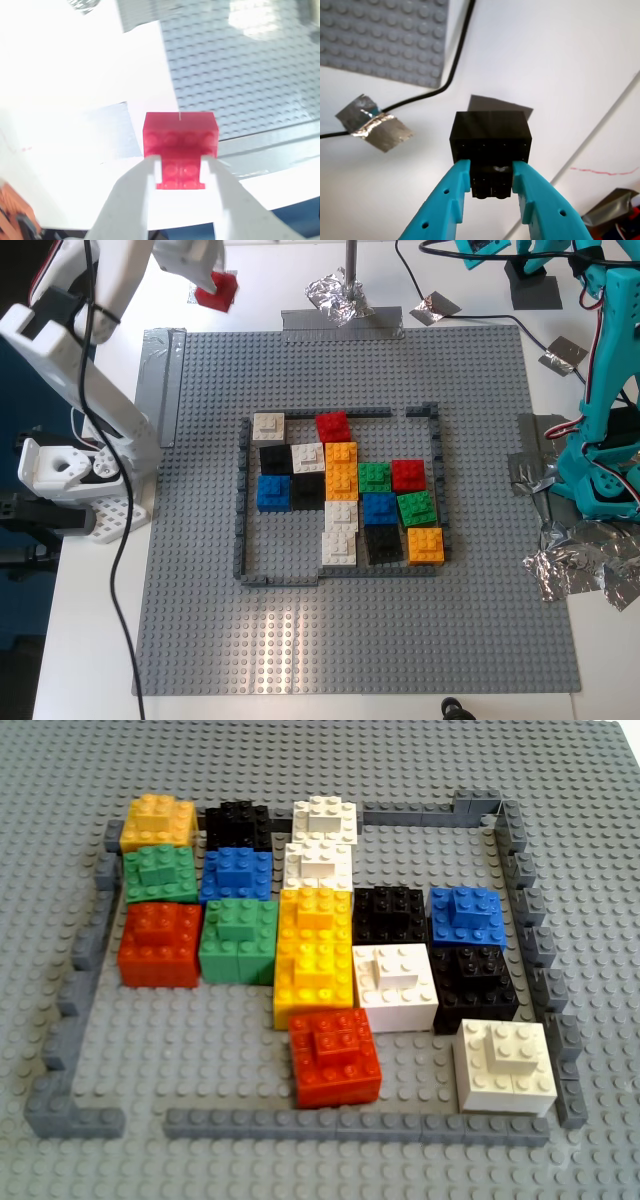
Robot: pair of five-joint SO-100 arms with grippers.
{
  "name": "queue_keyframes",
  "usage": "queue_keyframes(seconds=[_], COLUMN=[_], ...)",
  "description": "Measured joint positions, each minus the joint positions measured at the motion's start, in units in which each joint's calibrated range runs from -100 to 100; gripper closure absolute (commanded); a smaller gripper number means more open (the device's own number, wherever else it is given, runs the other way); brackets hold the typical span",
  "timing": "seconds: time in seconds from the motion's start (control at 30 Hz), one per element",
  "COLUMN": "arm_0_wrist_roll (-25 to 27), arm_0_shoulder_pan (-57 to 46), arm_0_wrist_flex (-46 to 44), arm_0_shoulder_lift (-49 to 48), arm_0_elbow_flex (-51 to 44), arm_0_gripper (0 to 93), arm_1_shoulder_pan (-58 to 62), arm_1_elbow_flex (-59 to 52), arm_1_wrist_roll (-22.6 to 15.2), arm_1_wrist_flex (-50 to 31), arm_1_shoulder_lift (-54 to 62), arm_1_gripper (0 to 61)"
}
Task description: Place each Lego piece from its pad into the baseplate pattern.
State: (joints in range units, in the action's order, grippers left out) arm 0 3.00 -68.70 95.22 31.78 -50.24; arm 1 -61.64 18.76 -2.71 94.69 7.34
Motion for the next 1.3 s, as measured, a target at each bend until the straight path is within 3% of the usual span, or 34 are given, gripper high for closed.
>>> queue_keyframes(seconds=[0.2,0.4,0.6,0.8,1.3], arm_0_wrist_roll=[0.0,0.0,0.1,0.1,0.1], arm_0_shoulder_pan=[4.2,8.0,13.4,19.1,33.8], arm_0_wrist_flex=[1.0,1.0,0.6,1.7,0.7], arm_0_shoulder_lift=[-8.8,-15.6,-23.8,-32.0,-49.7], arm_0_elbow_flex=[6.5,11.5,19.0,27.5,46.7], arm_0_gripper=[92.1,92.1,92.2,92.2,92.2], arm_1_shoulder_pan=[14.7,28.4,35.3,38.6,41.1], arm_1_elbow_flex=[-15.1,-23.3,-31.6,-32.7,-39.8], arm_1_wrist_roll=[6.8,9.7,11.6,13.4,13.5], arm_1_wrist_flex=[0.9,-2.6,-10.5,-15.2,-25.3], arm_1_shoulder_lift=[12.7,17.4,18.2,13.9,7.6], arm_1_gripper=[61.2,61.2,61.2,61.2,61.2])
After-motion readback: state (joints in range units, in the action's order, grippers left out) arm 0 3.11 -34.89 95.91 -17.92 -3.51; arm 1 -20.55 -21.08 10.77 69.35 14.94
